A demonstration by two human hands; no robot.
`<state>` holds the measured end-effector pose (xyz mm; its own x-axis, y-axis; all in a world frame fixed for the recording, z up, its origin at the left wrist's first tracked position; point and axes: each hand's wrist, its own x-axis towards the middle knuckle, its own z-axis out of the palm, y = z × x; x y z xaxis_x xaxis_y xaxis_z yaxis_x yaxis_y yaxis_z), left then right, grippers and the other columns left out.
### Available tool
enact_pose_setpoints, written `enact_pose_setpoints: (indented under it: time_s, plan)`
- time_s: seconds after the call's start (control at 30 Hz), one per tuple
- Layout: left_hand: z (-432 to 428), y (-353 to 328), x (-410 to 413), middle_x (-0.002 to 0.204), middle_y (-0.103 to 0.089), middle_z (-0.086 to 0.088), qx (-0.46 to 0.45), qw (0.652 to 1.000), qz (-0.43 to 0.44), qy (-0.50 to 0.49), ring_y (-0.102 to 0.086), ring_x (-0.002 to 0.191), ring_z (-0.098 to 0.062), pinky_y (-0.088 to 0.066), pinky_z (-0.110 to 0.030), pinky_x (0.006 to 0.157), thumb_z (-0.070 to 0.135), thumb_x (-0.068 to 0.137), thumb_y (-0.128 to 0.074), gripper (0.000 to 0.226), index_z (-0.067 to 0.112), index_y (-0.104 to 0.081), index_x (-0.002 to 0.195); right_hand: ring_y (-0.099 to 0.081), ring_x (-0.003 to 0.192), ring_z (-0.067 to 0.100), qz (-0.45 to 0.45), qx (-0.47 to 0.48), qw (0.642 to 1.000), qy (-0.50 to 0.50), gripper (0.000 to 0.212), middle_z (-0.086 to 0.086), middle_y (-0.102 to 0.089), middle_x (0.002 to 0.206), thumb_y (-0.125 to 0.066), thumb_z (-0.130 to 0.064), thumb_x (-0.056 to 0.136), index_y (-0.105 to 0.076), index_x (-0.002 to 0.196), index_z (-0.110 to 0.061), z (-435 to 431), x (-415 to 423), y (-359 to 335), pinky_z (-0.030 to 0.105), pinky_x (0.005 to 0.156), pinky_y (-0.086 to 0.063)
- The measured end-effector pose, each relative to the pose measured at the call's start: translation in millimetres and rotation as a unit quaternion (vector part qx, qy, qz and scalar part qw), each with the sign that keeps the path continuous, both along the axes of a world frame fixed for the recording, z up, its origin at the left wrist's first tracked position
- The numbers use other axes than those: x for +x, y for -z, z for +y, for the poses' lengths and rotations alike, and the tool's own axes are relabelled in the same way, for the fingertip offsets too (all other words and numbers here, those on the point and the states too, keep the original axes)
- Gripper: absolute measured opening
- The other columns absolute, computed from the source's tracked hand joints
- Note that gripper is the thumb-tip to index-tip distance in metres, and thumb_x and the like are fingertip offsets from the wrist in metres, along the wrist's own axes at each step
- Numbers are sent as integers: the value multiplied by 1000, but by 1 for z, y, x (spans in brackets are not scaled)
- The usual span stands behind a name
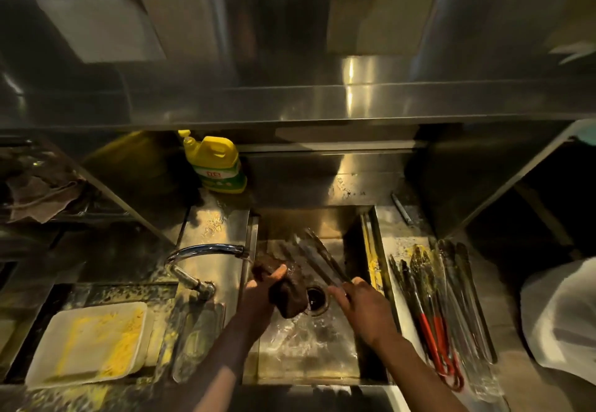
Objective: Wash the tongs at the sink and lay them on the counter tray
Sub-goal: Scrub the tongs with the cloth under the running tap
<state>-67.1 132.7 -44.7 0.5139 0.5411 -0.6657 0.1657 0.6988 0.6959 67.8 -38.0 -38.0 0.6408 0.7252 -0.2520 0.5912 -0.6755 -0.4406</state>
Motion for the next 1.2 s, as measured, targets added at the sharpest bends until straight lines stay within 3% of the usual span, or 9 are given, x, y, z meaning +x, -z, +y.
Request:
enact_pose_setpoints:
  time_s: [0.1, 0.2, 0.33, 0.57, 0.67, 0.8, 0.9, 1.07, 1.2]
  plan:
    - [-12, -12, 5, 113, -70, -21, -20, 998, -15, -51, -67, 104, -41, -48, -65, 93, 42, 68, -84, 60, 8, -69, 115, -65, 86, 19, -9, 21, 1000, 0, 44, -2, -56, 92, -37, -58, 101, -70, 111, -30, -8, 12, -3, 29, 65, -41]
    - [-22, -27, 15, 102, -72, -15, -74, 990, -76, -98, -67, 92, -34, -54, -47, 81, 41, 75, -76, 59, 9, -64, 123, -55, 77, 11, 19, 58, 998, -3, 39, -11, -45, 82, -41, -53, 102, -71, 109, -29, -13, 17, -11, 27, 63, -34]
    - [-30, -35, 19, 106, -71, -16, -100, 981, -113, -120, -63, 102, -35, -46, -51, 96, 46, 83, -63, 57, 10, -61, 128, -47, 72, 4, 29, 116, 993, -4, 34, -16, -43, 80, -43, -51, 103, -70, 103, -31, -17, 15, -21, 17, 60, -28]
    - [-34, -50, 25, 121, -67, -18, -48, 995, -70, -58, -69, 101, -35, -57, -45, 73, 37, 79, -78, 62, 14, -55, 132, -59, 82, 15, 1, 123, 992, 23, 37, -6, -55, 93, -41, -53, 103, -71, 103, -31, -33, 8, -28, 35, 74, -50]
    - [-31, -47, 31, 108, -68, -16, 16, 998, -32, -49, -70, 88, -29, -58, -39, 64, 25, 88, -68, 52, 5, -52, 133, -60, 83, 17, 3, 123, 992, 41, 44, -3, -57, 94, -38, -56, 101, -71, 107, -28, -35, 2, -32, 39, 77, -52]
    - [-35, -55, 24, 104, -68, -21, 44, 997, -49, 33, -68, 92, -33, -57, -51, 84, 21, 95, -59, 30, 4, -58, 120, -60, 82, 15, -3, 130, 989, 67, 57, -4, -56, 96, -31, -64, 97, -71, 104, -25, -41, -13, -37, 38, 76, -52]
    - [-39, -61, 18, 94, -71, -14, 63, 995, -56, 57, -69, 84, -27, -60, -43, 74, 21, 93, -62, 14, 14, -61, 105, -57, 82, 15, -7, 156, 983, 95, 46, -3, -56, 96, -39, -55, 101, -70, 96, -22, -51, -20, -42, 38, 75, -50]
    - [-51, -83, 27, 90, -70, -12, 142, 976, -77, 145, -70, 83, -31, -58, -38, 65, 17, 89, -67, 17, 14, -63, 105, -52, 82, 7, -8, 231, 964, 130, 47, -5, -53, 95, -37, -58, 99, -67, 87, -24, -80, -33, -64, 31, 74, -44]
    - [-80, -111, 44, 99, -73, -12, 146, 967, -110, 176, -70, 89, -29, -58, -40, 80, 20, 88, -69, 28, 17, -61, 115, -48, 81, 1, -70, 241, 952, 176, 45, -12, -52, 91, -32, -61, 99, -64, 87, -32, -106, -41, -92, 27, 68, -37]
